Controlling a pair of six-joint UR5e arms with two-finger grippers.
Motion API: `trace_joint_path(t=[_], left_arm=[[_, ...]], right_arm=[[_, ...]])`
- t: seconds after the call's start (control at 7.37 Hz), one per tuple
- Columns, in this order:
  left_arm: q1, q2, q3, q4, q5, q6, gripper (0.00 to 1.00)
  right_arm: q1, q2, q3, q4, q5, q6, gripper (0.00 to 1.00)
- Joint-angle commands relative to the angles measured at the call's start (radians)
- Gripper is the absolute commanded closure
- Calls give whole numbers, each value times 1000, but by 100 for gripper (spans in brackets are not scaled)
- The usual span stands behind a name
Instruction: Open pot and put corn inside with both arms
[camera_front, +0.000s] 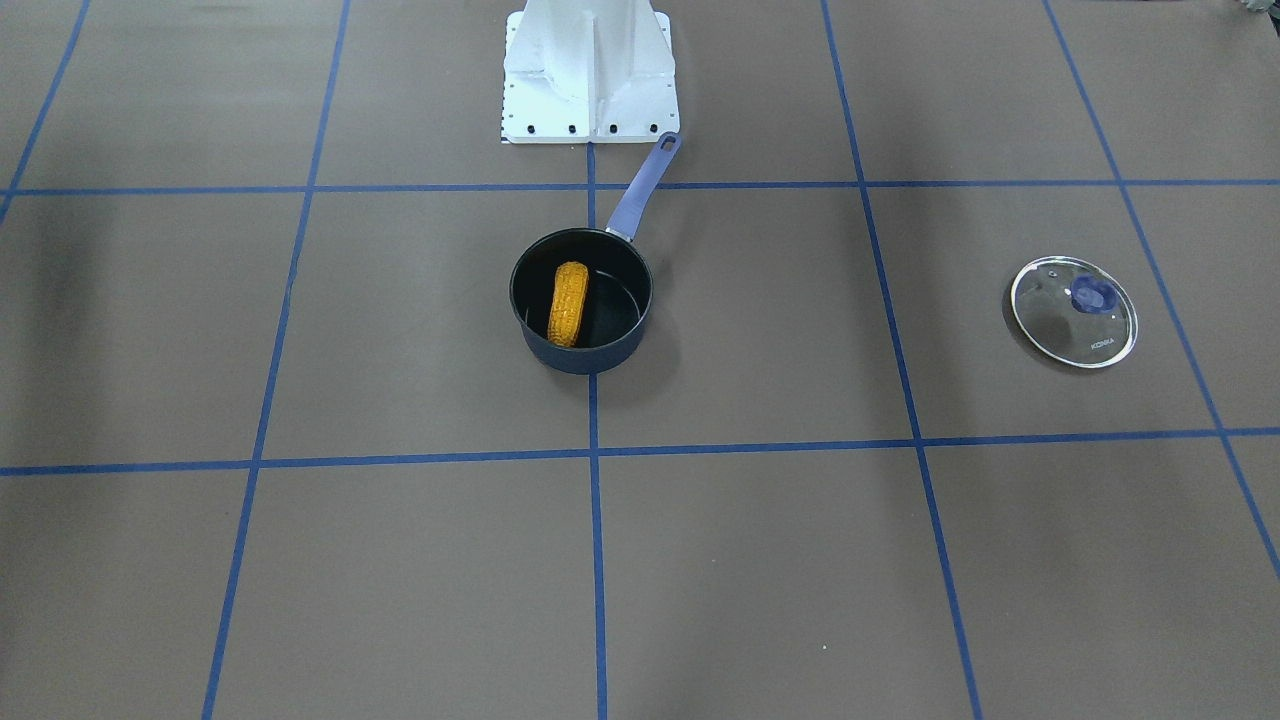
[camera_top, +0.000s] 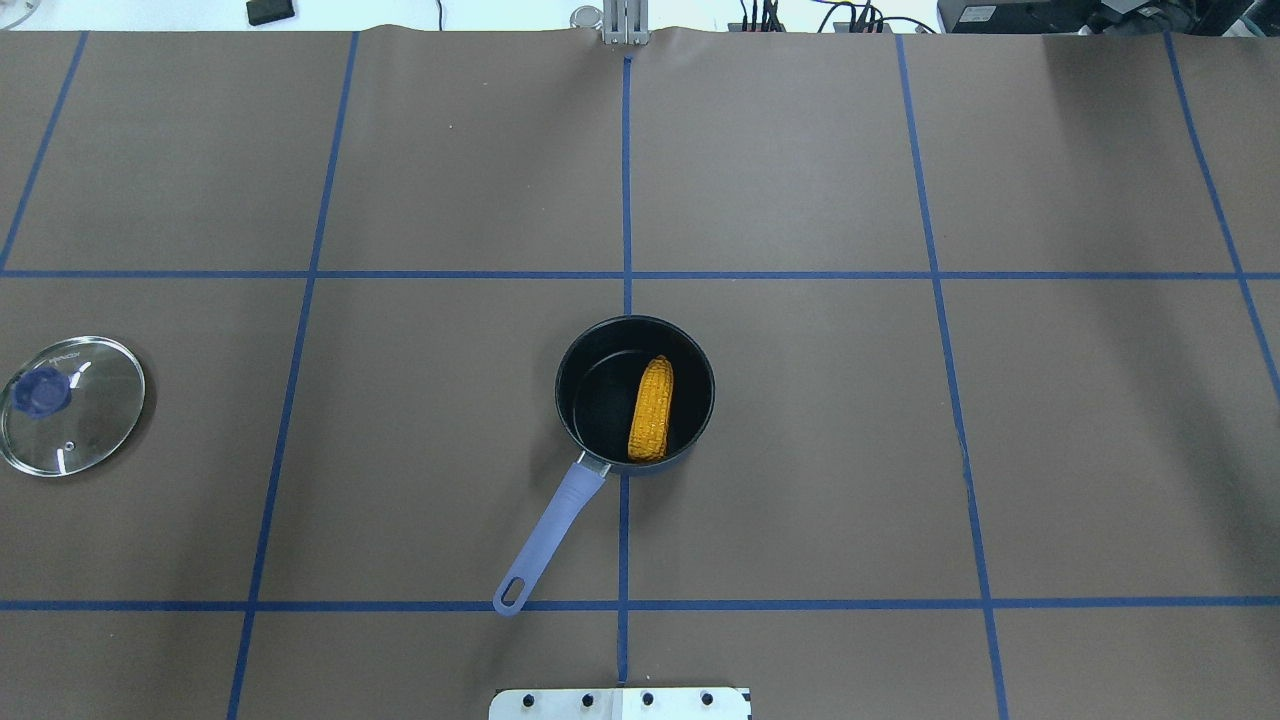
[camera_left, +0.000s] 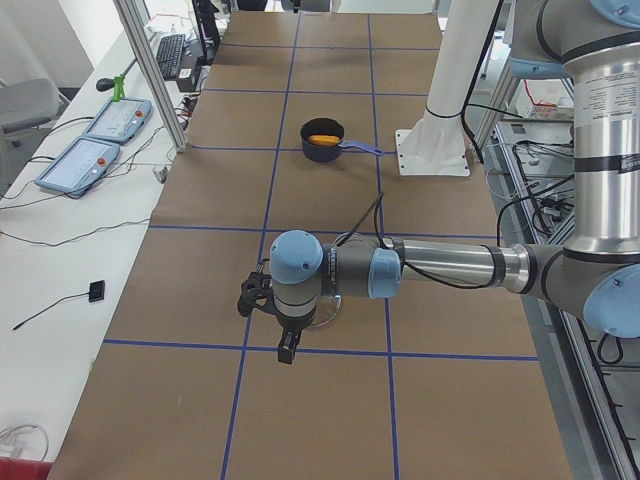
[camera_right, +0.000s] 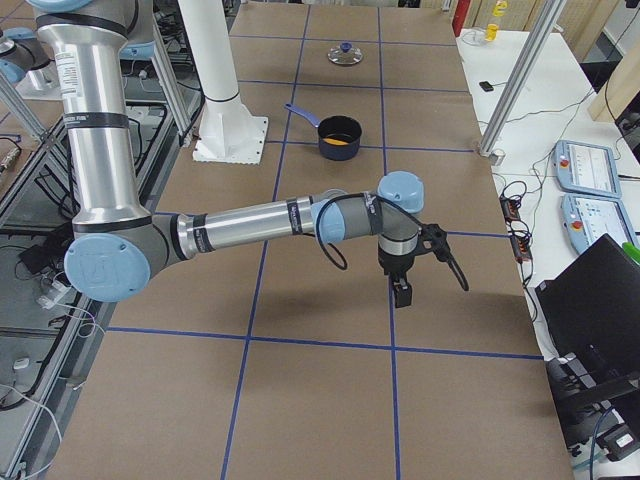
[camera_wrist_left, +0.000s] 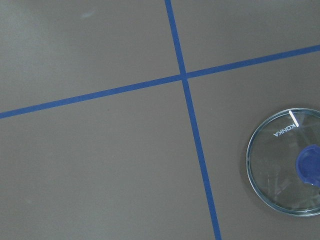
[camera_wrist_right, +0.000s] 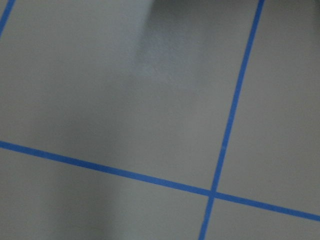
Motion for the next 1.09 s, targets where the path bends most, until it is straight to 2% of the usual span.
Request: trace_joint_path(t=[0.0,0.54,0.81,0.95], left_arm=[[0,2,0,1,0,-5,1],[0,10,0,1,0,-1,1],[0,11,1,1,0,-1,1],[0,11,1,1,0,1,1]], right_arm=[[93,-130,38,1,9,-23,0],[104,-146,26,-13,61,-14,0],[103,-152,-33,1,68,-22,0],[103,-148,-24,2,63,-20,0]])
